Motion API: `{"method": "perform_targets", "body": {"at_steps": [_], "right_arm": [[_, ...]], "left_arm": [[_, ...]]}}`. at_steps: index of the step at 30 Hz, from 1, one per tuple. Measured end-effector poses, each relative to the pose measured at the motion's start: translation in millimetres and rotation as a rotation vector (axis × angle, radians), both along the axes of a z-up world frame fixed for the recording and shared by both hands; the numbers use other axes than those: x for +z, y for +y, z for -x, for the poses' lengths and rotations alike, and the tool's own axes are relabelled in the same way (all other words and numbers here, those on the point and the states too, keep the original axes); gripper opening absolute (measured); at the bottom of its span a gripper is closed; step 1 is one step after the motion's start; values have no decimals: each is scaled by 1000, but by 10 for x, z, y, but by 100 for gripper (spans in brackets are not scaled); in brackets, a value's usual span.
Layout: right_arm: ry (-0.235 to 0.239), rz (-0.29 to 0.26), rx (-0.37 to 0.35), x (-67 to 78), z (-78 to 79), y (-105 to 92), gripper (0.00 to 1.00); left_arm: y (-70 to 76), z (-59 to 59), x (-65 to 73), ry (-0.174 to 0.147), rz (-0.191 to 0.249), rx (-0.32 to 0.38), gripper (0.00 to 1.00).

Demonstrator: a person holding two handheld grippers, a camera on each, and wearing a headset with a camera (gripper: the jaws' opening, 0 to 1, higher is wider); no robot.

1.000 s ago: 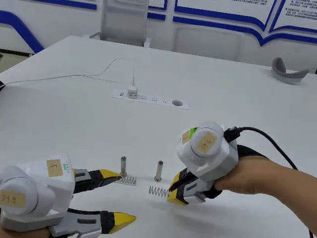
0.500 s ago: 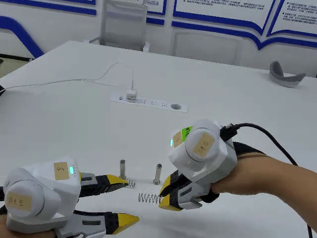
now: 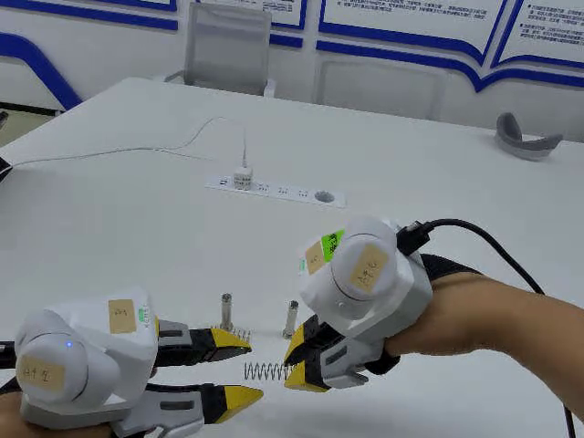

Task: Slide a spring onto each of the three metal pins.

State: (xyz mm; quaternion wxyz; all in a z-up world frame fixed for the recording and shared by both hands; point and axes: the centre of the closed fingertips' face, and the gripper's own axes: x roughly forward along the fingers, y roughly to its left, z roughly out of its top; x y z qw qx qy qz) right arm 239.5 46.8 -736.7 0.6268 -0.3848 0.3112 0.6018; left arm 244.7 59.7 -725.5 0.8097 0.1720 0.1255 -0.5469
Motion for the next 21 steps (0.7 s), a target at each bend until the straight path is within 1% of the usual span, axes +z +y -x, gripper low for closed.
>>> {"method": "perform_targets", "body": {"at_steps": [8, 12, 17, 21], "right_arm": [[-9, 14, 15, 4, 19, -13, 12], [-13, 23, 22, 8, 32, -19, 12], [-20, 25, 27, 51, 42, -6, 12], [-23, 15, 31, 113, 56, 26, 12]], "left_arm": [[-34, 25, -16, -14, -11, -25, 19], [-50, 29, -4, -25, -11, -34, 14], [-52, 40, -8, -29, -16, -40, 13], [-40, 40, -17, -32, -23, -41, 13]]}}
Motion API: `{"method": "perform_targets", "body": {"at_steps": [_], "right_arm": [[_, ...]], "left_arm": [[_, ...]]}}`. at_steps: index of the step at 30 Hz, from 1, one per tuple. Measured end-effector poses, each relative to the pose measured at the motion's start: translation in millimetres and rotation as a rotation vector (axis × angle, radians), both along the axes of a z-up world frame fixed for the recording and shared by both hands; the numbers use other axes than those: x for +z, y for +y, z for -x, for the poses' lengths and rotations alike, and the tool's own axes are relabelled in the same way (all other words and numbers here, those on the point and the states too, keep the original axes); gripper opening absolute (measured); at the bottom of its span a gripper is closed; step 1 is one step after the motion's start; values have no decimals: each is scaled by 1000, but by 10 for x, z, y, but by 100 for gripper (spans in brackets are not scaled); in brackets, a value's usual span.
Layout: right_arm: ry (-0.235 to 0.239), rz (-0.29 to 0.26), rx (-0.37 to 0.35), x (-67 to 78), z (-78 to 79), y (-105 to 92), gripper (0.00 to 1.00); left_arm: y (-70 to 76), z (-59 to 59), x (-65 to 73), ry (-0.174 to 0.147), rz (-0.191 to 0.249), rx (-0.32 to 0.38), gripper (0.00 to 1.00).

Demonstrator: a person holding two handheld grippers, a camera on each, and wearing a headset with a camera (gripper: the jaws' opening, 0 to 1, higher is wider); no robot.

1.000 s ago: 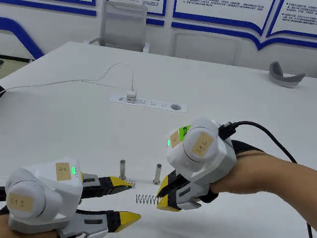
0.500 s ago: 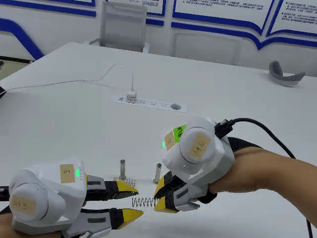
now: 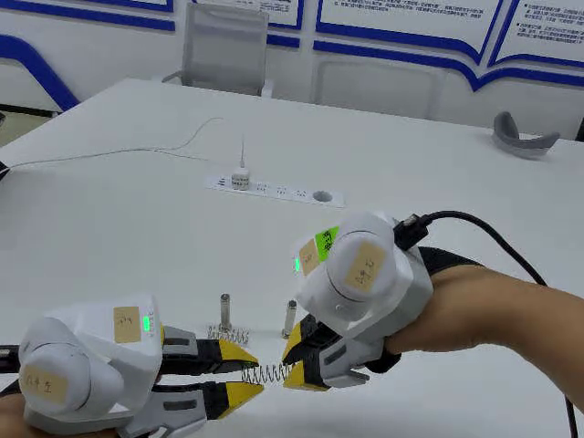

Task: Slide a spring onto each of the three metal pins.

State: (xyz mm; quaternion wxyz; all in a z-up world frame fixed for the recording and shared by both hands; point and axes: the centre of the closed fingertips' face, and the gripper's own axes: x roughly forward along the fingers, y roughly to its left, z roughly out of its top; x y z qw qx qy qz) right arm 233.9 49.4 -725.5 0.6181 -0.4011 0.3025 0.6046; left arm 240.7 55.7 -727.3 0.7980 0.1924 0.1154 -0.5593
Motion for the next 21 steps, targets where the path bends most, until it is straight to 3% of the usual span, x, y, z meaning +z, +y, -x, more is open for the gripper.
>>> {"method": "perform_targets", "body": {"at_steps": [12, 21], "right_arm": [[-10, -50, 13, 192, 47, 137, 12], [-13, -79, 18, 256, 68, 223, 12]], "left_arm": [[-4, 20, -21, 4, -9, -9, 12], [-8, 28, -17, 6, -8, -9, 11]]}}
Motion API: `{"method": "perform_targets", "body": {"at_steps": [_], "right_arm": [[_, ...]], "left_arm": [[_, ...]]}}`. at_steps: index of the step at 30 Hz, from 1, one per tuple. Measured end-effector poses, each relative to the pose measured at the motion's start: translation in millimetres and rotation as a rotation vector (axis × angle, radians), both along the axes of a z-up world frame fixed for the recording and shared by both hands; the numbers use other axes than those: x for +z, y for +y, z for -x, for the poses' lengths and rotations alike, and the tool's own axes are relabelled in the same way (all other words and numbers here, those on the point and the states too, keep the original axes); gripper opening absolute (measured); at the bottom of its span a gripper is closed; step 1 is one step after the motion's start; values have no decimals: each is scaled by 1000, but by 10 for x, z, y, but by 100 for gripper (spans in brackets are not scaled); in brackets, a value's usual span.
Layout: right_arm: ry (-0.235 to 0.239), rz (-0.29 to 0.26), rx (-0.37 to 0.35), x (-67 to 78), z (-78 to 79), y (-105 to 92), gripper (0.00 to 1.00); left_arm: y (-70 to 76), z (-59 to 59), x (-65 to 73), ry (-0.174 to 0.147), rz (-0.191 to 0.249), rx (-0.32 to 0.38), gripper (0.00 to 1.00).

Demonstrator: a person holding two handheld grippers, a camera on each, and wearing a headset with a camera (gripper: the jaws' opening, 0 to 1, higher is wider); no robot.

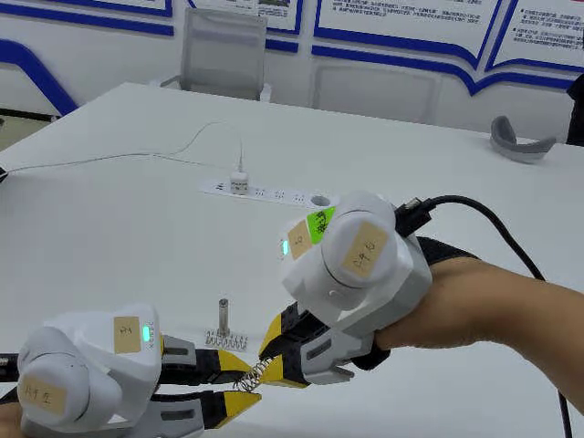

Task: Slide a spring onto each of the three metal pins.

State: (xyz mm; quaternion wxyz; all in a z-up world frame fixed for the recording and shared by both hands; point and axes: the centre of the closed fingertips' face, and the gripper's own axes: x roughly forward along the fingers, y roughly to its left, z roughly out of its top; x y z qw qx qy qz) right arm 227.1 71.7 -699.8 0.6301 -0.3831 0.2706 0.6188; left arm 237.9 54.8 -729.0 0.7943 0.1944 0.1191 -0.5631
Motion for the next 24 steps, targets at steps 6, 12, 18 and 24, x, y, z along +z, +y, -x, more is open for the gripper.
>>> {"method": "perform_targets", "body": {"at_steps": [6, 12, 18, 24], "right_arm": [[-3, -18, 9, 37, 18, 68, 12], [0, -27, 11, 36, 25, 94, 12], [-1, -25, 6, 12, 17, 86, 14], [5, -23, -3, -29, 1, 74, 14]], "left_arm": [[1, 5, 11, 3, 6, 6, 11], [9, 8, 10, 6, 10, 11, 11], [15, 0, 18, 4, 15, 15, 11], [8, -11, 45, 4, 26, 18, 11]]}}
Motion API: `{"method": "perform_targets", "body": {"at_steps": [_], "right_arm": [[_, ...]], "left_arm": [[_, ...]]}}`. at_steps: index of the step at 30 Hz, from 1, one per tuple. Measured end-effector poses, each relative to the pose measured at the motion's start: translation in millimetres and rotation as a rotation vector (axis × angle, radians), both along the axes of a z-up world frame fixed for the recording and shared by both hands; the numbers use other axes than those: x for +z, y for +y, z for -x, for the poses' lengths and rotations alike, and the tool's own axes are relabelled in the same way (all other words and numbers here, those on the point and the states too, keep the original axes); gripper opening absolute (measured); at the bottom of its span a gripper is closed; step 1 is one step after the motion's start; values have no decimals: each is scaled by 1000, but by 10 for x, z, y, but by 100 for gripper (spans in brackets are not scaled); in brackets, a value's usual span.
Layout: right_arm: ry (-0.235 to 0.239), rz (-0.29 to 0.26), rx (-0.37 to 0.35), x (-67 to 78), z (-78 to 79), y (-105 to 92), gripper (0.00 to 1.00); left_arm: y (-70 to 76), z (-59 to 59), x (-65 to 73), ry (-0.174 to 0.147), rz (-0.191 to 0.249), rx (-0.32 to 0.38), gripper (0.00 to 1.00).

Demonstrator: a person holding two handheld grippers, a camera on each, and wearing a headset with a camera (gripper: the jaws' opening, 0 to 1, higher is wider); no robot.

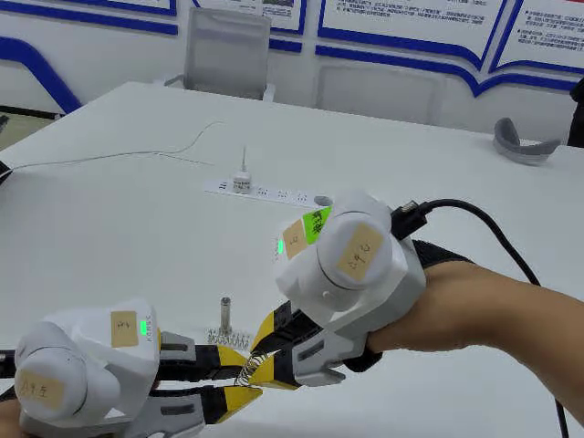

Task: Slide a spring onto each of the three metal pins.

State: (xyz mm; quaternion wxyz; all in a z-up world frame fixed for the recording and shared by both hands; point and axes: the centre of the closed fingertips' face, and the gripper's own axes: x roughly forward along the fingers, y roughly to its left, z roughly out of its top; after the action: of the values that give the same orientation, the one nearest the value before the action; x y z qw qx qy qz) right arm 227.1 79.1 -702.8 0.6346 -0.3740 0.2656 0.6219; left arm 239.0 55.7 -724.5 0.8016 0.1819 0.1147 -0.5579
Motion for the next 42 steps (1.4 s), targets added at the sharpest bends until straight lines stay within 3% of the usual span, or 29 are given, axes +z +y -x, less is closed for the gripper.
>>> {"method": "perform_targets", "body": {"at_steps": [19, 42], "right_arm": [[16, -7, -17, -9, -39, 17, 12], [4, 4, -86, 36, -233, -186, 12]], "left_arm": [[27, -49, 11, -5, 14, 9, 14], [410, -211, 15, 37, 42, 142, 33]]}}
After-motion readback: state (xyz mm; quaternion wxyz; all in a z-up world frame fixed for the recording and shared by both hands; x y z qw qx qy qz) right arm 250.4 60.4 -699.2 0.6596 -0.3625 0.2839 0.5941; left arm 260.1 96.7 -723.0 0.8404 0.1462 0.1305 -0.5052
